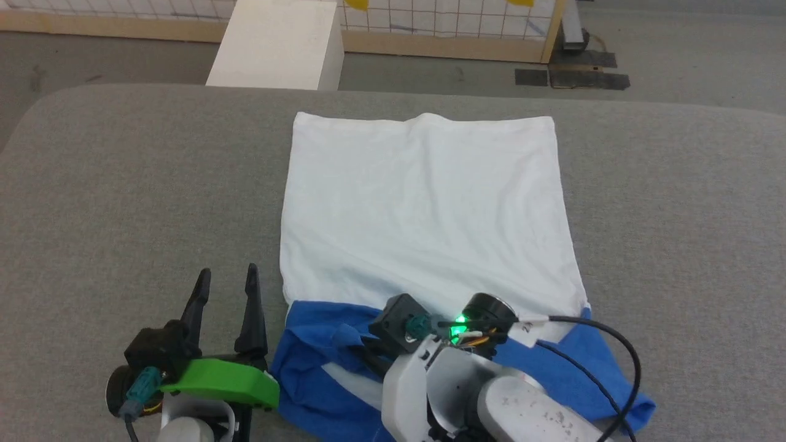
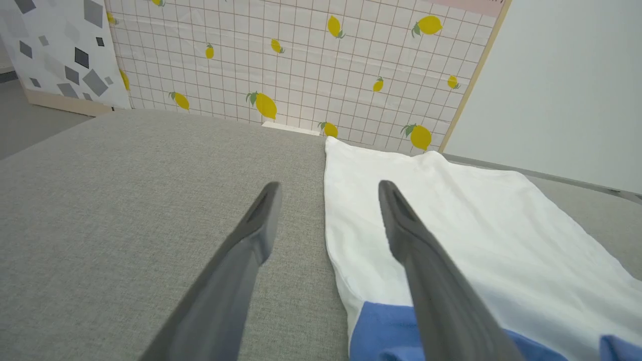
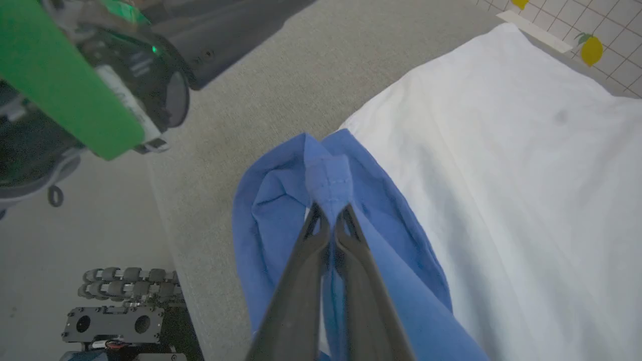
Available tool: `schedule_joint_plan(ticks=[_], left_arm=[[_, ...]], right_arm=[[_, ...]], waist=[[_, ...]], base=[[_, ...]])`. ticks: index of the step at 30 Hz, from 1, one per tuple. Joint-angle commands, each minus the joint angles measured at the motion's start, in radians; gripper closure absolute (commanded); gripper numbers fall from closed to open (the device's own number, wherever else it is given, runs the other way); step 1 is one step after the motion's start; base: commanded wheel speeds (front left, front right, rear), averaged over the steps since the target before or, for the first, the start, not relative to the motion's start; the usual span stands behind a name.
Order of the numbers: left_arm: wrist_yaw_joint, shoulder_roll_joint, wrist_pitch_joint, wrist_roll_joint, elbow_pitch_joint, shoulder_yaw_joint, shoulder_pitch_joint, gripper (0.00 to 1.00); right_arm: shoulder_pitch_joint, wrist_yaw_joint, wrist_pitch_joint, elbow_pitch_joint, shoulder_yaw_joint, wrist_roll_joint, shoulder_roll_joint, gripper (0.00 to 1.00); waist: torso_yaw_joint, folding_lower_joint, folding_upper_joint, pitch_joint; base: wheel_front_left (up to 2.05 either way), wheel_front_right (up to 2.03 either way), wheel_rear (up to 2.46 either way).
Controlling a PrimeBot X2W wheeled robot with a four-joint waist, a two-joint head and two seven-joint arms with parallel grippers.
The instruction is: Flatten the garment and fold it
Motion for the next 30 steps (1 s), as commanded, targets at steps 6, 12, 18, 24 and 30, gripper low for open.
schedule_joint_plan(ticks=[6,12,18,24,30], left_arm=[[-0.002,-0.003,-0.005,-0.014,0.0,-0.01,-0.053,0.0],[0.0,-0.004,-0.005,-0.02,0.008,-0.013,-0.065,0.0],[-0.002,-0.004,-0.005,-0.016,0.024,0.002,-0.053,0.0],[-0.005,0.005,-0.005,-0.004,0.022,0.018,-0.016,0.0],[-0.006,0.023,-0.005,-0.003,0.019,0.031,0.012,0.0]], right_arm=[[-0.125,-0.001,-0.012,0.186,0.104,0.086,0.003,1.0],[-0.181,-0.001,0.034,0.273,0.171,0.182,0.003,0.0],[-0.182,-0.001,-0.056,0.212,0.148,0.271,0.003,0.0],[-0.108,-0.001,-0.241,0.086,-0.038,0.246,0.003,0.0],[0.041,-0.001,-0.345,-0.07,-0.293,0.089,-0.001,0.0]], waist=[[0.065,0.0001,0.0,0.079],[0.069,0.0001,0.0,0.093],[0.034,0.0001,0.0,0.05],[-0.025,0.0001,0.0,-0.012],[-0.095,0.0001,0.0,-0.051]], base=[[0.0,0.0,0.0],[0.0,0.0,0.0],[0.0,0.0,0.0],[0.0,0.0,0.0],[0.0,0.0,0.0]])
